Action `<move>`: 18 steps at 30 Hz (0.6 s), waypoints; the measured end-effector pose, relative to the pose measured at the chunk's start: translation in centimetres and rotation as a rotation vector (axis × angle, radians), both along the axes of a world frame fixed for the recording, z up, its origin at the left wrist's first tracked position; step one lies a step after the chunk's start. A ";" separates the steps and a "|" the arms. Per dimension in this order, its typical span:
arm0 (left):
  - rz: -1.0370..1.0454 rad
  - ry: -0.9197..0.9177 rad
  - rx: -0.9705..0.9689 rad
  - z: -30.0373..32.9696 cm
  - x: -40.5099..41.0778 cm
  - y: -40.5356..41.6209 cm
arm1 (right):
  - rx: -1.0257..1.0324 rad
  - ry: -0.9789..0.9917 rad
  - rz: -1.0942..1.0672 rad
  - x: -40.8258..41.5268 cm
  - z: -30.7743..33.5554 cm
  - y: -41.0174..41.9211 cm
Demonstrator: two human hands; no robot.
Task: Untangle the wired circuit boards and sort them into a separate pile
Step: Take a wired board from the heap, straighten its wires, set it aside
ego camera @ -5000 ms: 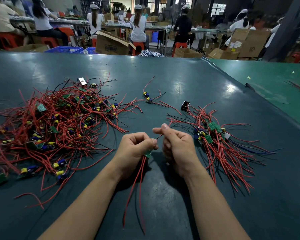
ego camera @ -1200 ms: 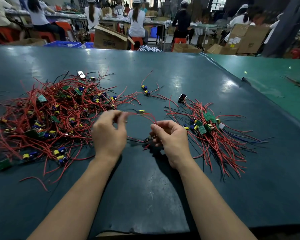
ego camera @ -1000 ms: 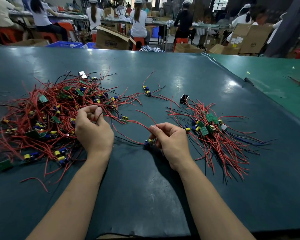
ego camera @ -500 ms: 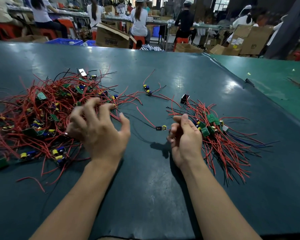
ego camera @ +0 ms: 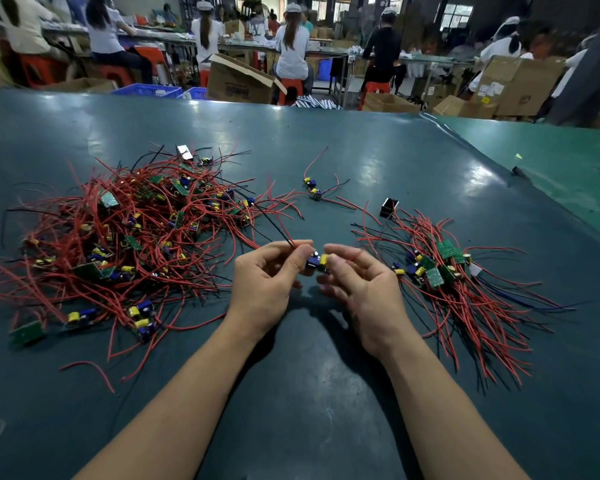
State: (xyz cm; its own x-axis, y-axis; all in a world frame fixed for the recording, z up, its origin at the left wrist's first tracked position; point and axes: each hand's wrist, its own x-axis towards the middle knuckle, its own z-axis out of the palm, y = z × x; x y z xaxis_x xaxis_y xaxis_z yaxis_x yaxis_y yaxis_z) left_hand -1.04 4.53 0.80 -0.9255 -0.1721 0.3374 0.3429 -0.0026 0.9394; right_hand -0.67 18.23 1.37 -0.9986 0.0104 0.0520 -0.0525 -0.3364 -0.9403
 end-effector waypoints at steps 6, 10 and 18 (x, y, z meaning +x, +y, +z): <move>0.061 -0.050 0.026 -0.1 -0.4 -0.1 | 0.099 -0.058 -0.080 0.2 0.4 -0.4; 0.080 -0.116 -0.004 -0.3 -0.7 -0.1 | -0.153 -0.164 -0.099 -2.1 2.2 -0.1; 0.032 -0.150 -0.091 -0.9 -1.2 -0.1 | -0.456 -0.477 0.047 -11.4 7.3 -3.4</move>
